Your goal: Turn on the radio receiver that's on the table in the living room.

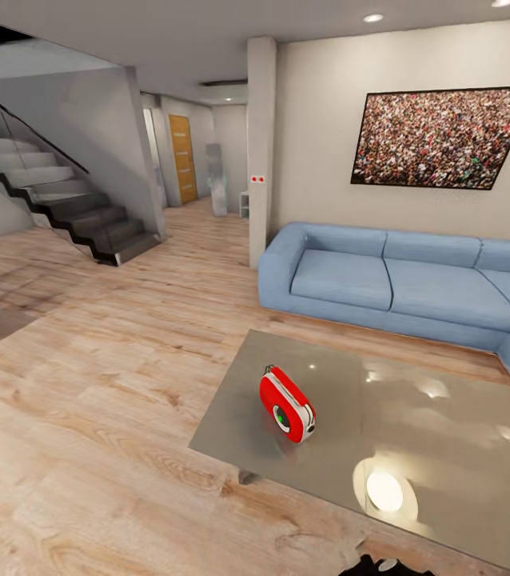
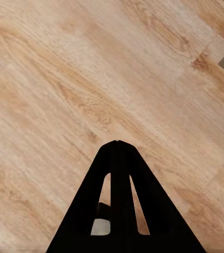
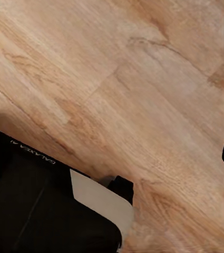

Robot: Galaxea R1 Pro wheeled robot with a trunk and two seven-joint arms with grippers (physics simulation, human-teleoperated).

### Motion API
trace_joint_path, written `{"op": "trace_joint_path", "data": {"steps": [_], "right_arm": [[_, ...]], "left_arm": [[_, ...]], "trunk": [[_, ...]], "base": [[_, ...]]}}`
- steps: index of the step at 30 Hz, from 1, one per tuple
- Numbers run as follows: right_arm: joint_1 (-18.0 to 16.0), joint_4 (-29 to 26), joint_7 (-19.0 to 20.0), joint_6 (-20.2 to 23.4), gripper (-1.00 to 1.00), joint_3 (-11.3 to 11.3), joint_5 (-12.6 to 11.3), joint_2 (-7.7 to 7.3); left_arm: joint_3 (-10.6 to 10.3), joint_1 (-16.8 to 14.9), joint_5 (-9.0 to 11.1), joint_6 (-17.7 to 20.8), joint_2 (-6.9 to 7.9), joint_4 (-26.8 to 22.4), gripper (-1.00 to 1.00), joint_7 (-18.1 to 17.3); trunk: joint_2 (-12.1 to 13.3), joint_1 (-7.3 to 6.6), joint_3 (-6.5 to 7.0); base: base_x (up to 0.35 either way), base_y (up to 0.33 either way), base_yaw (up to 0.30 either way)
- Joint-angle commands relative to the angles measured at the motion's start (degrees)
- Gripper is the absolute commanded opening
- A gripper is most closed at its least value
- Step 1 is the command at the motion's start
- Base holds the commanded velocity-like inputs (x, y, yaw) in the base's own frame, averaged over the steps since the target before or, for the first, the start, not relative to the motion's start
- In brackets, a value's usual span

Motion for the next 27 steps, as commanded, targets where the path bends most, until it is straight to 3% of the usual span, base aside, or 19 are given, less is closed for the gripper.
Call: {"op": "trace_joint_path", "data": {"steps": [1, 4, 7, 11, 18, 27], "right_arm": [[0.8, 0.0, -1.8, -0.4, 1.00, 0.0, -0.1, -0.16], [3.0, 0.0, -6.2, -2.2, 1.00, 0.0, -0.2, -0.35], [5.6, 0.0, -9.8, -3.2, 1.00, 0.0, -0.2, -0.36], [8.1, 0.0, -13.6, -3.6, 1.00, 0.0, -1.6, -0.39], [10.6, 0.0, -21.3, -3.6, 1.00, -0.1, -5.4, -0.49], [11.3, 0.0, -22.4, -3.2, 1.00, 0.0, -5.7, -0.30]], "left_arm": [[-0.1, 0.0, -0.3, 0.1, 0.01, 0.7, -1.00, 0.0], [-0.3, 0.0, -3.0, 0.1, 0.44, 5.6, -1.00, 0.0], [-0.5, 0.0, -9.4, -0.2, 1.70, 12.3, -1.00, -0.1], [-0.3, 0.0, -14.6, -2.6, 3.04, 17.0, -1.00, -0.1], [-0.3, 0.2, -16.2, -12.1, 4.04, 24.8, -1.00, 0.0], [-0.8, 0.3, -17.0, -13.5, 3.62, 26.9, -1.00, 0.3]], "trunk": [[0.4, -0.23, 0.19], [1.6, -0.88, 0.73], [2.0, -1.10, 0.91], [2.0, -1.10, 0.91], [2.0, -1.10, 0.91], [2.0, -1.10, 0.91]], "base": [[-0.002, 0.007, 0.000], [-0.001, 0.003, 0.000], [0.000, 0.000, 0.000], [0.000, 0.000, 0.000], [0.000, 0.000, 0.000], [0.000, 0.000, 0.000]]}}
